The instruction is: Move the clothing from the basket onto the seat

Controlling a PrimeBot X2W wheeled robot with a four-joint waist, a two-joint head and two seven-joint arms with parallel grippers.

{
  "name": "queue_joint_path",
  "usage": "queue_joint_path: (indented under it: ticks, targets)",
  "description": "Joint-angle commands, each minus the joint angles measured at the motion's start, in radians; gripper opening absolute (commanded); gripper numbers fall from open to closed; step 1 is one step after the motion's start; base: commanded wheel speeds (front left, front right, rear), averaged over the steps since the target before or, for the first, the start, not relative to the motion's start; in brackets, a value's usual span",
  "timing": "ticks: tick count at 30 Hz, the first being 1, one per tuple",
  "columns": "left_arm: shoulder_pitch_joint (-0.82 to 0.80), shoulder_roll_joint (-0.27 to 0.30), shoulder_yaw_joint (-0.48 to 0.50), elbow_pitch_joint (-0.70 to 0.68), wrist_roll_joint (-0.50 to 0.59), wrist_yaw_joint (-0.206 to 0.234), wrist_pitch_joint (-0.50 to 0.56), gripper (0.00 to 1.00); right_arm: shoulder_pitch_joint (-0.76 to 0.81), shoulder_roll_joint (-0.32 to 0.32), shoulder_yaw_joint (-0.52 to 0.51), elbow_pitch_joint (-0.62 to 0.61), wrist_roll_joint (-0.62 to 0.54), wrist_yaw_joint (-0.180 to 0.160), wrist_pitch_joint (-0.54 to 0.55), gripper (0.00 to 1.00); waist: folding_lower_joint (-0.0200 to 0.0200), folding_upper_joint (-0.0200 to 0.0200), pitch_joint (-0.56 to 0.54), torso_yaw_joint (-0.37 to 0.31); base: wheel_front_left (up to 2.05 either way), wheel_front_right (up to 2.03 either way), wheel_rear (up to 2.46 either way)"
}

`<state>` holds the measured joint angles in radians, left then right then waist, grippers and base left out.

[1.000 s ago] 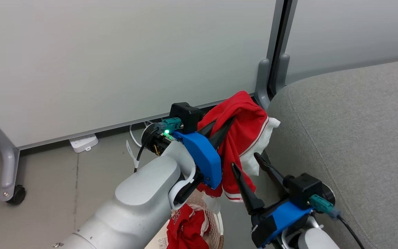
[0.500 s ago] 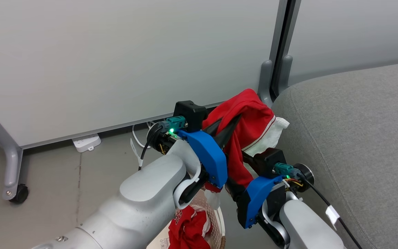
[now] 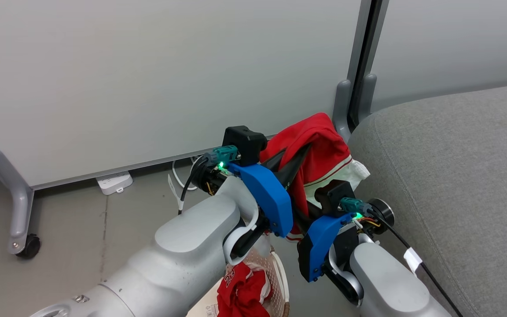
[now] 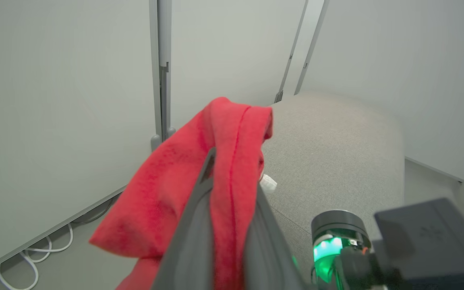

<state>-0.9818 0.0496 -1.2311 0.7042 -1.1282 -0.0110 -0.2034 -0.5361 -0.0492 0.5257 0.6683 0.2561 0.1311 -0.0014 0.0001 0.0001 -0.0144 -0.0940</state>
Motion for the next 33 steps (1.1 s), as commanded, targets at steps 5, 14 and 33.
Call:
queue_joint_path:
  ticks: [5, 14, 33]
  targets:
    - [-0.005, 0.002, -0.012, 0.012, -0.027, 0.004, -0.013, 0.00, -0.017, -0.002, 0.004, 0.019, 0.003, -0.001, -0.021, 0.00, -0.0001, -0.0001, -0.004, -0.002, 0.00, 0.00, 0.00]
    - [-0.009, 0.002, -0.027, 0.025, -0.049, 0.005, -0.023, 0.00, -0.013, -0.002, -0.003, 0.051, -0.011, -0.001, -0.033, 0.00, -0.0001, -0.0001, -0.009, -0.004, 0.00, 0.00, 0.00]
    - [0.049, 0.002, 0.010, 0.009, 0.008, -0.034, -0.064, 1.00, 0.006, -0.002, -0.015, 0.048, -0.028, -0.001, -0.053, 0.00, -0.0001, -0.0001, -0.013, 0.001, 0.00, 0.00, 0.00]
